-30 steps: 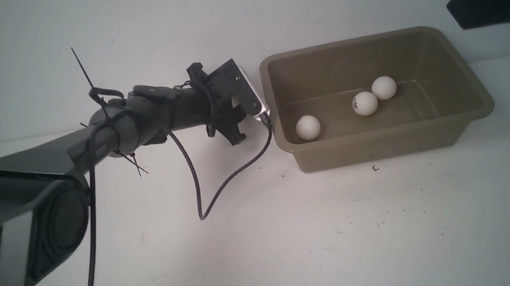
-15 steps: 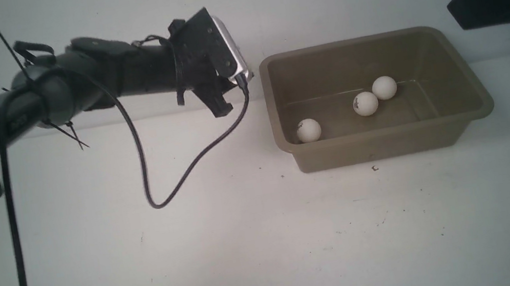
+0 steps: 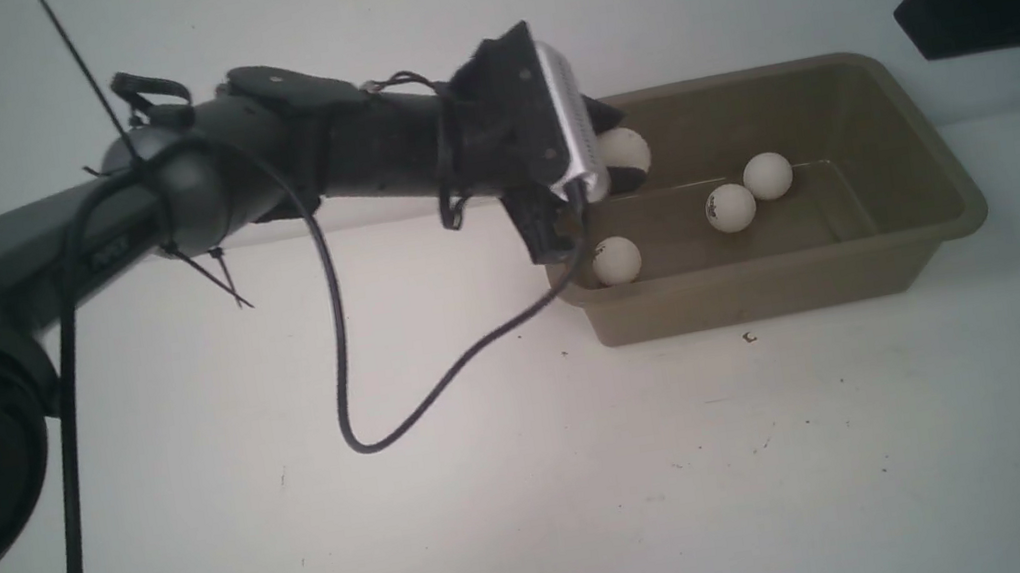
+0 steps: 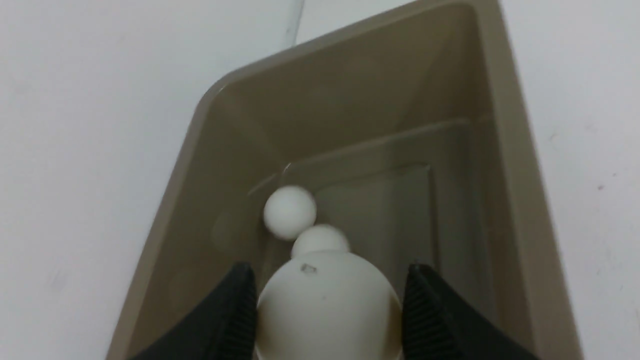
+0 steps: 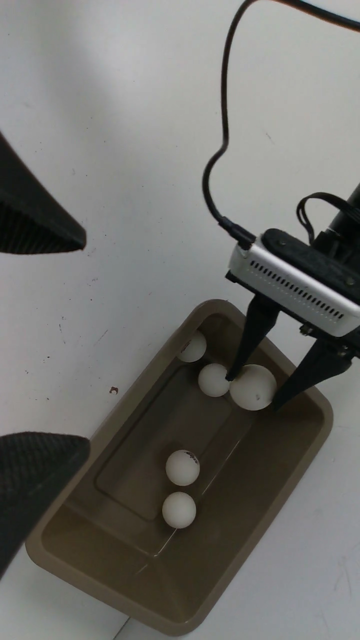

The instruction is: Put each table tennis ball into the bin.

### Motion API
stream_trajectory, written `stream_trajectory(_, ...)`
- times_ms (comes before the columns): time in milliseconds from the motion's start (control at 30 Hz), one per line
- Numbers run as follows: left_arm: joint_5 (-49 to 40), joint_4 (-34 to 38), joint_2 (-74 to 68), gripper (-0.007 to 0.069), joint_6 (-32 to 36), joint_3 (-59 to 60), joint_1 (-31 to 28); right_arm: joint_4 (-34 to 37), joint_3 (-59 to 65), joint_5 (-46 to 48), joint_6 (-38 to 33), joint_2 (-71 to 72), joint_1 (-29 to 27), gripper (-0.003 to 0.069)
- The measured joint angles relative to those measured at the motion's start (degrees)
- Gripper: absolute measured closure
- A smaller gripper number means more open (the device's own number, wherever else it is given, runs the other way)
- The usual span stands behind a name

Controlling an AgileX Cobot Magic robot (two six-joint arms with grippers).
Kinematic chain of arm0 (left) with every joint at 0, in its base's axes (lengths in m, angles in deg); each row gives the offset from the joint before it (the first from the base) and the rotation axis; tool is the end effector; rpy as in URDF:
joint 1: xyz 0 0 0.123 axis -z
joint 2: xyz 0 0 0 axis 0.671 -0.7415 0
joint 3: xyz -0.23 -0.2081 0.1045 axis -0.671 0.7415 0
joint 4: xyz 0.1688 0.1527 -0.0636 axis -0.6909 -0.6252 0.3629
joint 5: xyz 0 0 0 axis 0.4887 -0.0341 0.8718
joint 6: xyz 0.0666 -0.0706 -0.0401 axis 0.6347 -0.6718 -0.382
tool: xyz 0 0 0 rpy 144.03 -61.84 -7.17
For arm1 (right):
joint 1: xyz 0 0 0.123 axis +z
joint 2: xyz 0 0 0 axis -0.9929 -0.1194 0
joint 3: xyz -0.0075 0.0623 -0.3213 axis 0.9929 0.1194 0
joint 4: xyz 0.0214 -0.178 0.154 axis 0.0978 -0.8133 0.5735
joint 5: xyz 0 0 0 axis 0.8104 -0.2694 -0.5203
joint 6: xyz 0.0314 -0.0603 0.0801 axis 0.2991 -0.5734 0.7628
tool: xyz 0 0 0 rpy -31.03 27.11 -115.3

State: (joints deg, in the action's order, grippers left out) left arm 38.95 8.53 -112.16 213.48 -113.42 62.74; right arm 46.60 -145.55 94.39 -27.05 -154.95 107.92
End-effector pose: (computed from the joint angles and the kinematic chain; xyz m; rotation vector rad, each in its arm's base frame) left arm 0.4541 -0.2441 0.2717 1.4798 1.3304 -0.4033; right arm 0.1701 0.0924 0.4862 -0.9016 2.2285 0.2104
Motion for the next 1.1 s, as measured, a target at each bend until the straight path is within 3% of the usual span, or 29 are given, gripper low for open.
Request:
stream_trajectory(400,3.2,0.7,-4.1,0.0291,-0.3,0.0,1.2,0.0,0.0,0.0,-0.2,0.0,0.0,0.0219)
stream_trajectory(533,3.2,3.2,-4.5,0.0179,-1.2,0.0,1.2,0.0,0.0,0.0,-0.2,0.0,0.0,0.0219)
stream_trajectory(567,3.6,6.0,-4.5,0.0106,-1.5,0.0,1.2,-0.1,0.0,0.0,-0.2,0.0,0.0,0.0219)
stream_trajectory(633,4.9,10.8,-4.5,0.0034,-2.2,0.0,1.2,-0.3,0.0,0.0,-0.2,0.0,0.0,0.0219)
stream_trajectory(733,6.7,14.1,-4.5,-0.0012,-2.9,0.0,1.2,-1.0,0.0,0.0,-0.3,0.0,0.0,0.0219)
stream_trajectory(867,8.4,14.4,-3.2,-0.0011,-5.8,0.1,1.2,-1.7,0.0,0.0,-0.4,0.0,0.0,0.0219)
stream_trajectory(1100,8.9,9.6,9.2,0.0081,-17.2,0.3,-2.2,-6.3,0.0,-6.2,-0.4,2.7,0.0,0.0219)
